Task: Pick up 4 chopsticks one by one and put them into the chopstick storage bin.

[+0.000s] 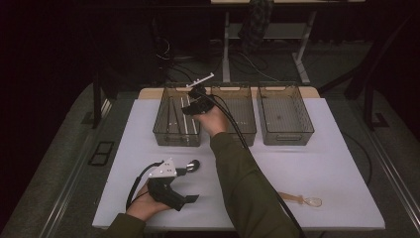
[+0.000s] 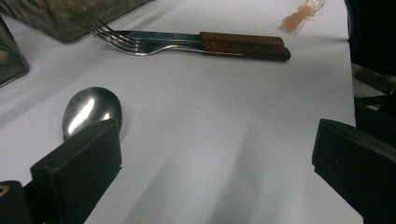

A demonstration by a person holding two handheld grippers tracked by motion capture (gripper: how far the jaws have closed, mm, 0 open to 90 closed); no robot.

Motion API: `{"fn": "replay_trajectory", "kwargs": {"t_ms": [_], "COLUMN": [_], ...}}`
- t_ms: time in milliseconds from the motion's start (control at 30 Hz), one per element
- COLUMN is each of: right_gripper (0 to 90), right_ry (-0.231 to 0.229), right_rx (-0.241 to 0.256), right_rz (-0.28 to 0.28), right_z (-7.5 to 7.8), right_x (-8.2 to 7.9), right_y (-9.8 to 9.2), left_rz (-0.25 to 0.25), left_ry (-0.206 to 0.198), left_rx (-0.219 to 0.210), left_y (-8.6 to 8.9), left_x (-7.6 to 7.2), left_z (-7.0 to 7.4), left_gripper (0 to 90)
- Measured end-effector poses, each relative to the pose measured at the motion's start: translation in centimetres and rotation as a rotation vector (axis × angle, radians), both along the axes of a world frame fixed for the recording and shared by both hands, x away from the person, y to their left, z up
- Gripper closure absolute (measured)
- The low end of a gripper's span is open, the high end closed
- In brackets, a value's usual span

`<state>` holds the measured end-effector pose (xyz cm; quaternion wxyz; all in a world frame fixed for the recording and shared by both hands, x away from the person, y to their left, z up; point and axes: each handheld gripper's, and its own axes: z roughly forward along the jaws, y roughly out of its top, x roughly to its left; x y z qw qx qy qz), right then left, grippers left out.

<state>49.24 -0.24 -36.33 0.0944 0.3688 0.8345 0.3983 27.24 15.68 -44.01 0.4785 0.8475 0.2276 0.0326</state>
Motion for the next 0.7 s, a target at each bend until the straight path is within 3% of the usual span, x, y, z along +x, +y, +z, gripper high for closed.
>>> {"fn": "replay_trajectory", "kwargs": {"t_ms": [67, 300, 700], "right_gripper": [47.9, 42.5, 34.9], "right_ry": [-0.002, 0.002, -0.035], "right_rx": [0.023, 0.038, 0.050], "right_rz": [0.011, 0.064, 0.078], "right_z": [0.3, 0.8, 0.5], "right_x": [-0.3, -1.4, -3.9], "right_y": [-0.6, -2.9, -7.0], "left_rz": [0.000, -0.003, 0.000], "left_ry": [0.000, 0.000, 0.002], "left_rx": [0.001, 0.010, 0.009], "left_y": [0.0, 0.0, -0.1], "left_x": [0.0, 0.0, 0.0], "left_z": [0.0, 0.0, -0.1], "left_gripper": [0.0, 0.0, 0.0]}}
